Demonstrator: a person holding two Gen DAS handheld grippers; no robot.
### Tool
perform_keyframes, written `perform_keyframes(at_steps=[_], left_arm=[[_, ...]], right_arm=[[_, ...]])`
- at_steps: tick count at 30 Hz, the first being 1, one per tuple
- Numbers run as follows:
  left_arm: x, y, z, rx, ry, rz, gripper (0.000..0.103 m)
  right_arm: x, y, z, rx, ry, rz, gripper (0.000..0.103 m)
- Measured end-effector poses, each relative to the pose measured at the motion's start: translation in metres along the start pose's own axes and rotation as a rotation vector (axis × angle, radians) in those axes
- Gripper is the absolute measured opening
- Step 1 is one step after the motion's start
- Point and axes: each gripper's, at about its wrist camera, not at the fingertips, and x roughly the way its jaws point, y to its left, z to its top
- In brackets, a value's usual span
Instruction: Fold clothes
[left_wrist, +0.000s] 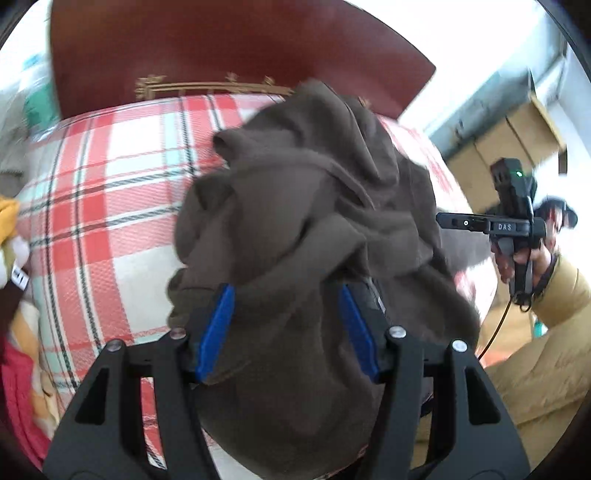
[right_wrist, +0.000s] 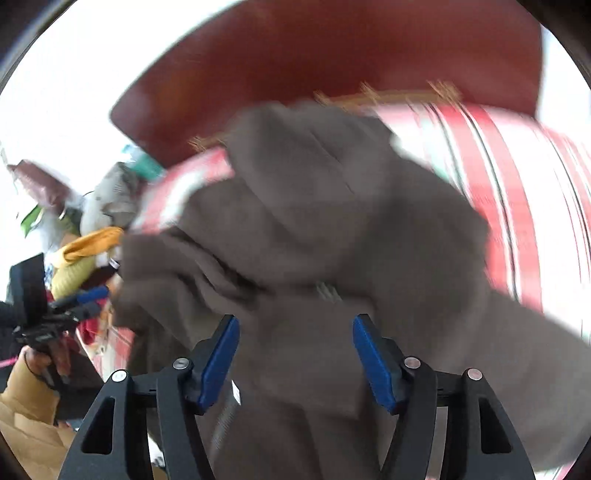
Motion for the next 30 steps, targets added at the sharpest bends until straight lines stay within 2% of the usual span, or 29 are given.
perform_keyframes(at_steps=[1,4,5,7,8,11,14,16,17,18,20,22,24,26,28,30], left_arm=[[0.007,0.0,-0.002,0.008,0.019,0.01,0.061],[0.029,0.001,-0.008,0.025,0.072,0.045,0.062],[0.036,0.004,-0.01,0.014,0.092,0.044,0.062],[0.045,0.01,-0.013,-0.005,0.115,0.058,0.061],[0.045,0.011,-0.016,-0.004,0.121,0.058,0.061],[0.04,0.009,-0.021,-0.003,0.128,0.051,0.061],[0.042,0.0,-0.031,0.039,0.181,0.041,0.061],[0.038,-0.003,-0.032,0.031,0.18,0.024,0.061],[0.029,-0.002,-0.029,-0.01,0.146,-0.026,0.061],[0.02,-0.001,-0.024,-0.041,0.111,-0.054,0.061],[0.004,0.004,-0.011,-0.089,0.032,-0.091,0.062],[-0.002,0.012,0.0,-0.135,-0.01,-0.104,0.062],[-0.001,0.024,0.016,-0.181,-0.036,-0.102,0.062],[0.013,0.034,0.03,-0.202,-0.017,-0.092,0.062],[0.033,0.039,0.041,-0.221,0.026,-0.059,0.062],[0.051,0.04,0.048,-0.224,0.062,-0.008,0.062]], right_arm=[[0.01,-0.006,-0.006,0.031,0.021,0.021,0.078],[0.039,-0.019,-0.02,0.101,0.066,0.088,0.079],[0.047,-0.019,-0.021,0.103,0.061,0.108,0.074],[0.062,-0.019,-0.021,0.121,0.06,0.141,0.03],[0.06,-0.021,-0.023,0.129,0.05,0.155,0.001],[0.027,-0.025,-0.027,0.133,-0.034,0.187,0.002],[-0.006,-0.034,-0.029,0.127,-0.075,0.151,0.002],[-0.027,-0.041,-0.031,0.124,-0.096,0.121,0.013],[-0.029,-0.041,-0.028,0.106,-0.089,0.096,0.035],[-0.026,-0.038,-0.022,0.078,-0.072,0.065,0.051],[-0.017,-0.025,-0.008,0.005,-0.073,0.049,0.059],[0.0,-0.008,0.01,-0.085,-0.054,0.072,0.068],[0.024,0.007,0.023,-0.171,0.005,0.087,0.071],[0.052,0.016,0.031,-0.248,0.096,0.081,0.076],[0.077,0.021,0.031,-0.307,0.181,0.06,0.074],[0.08,0.023,0.024,-0.358,0.206,0.026,0.039]])
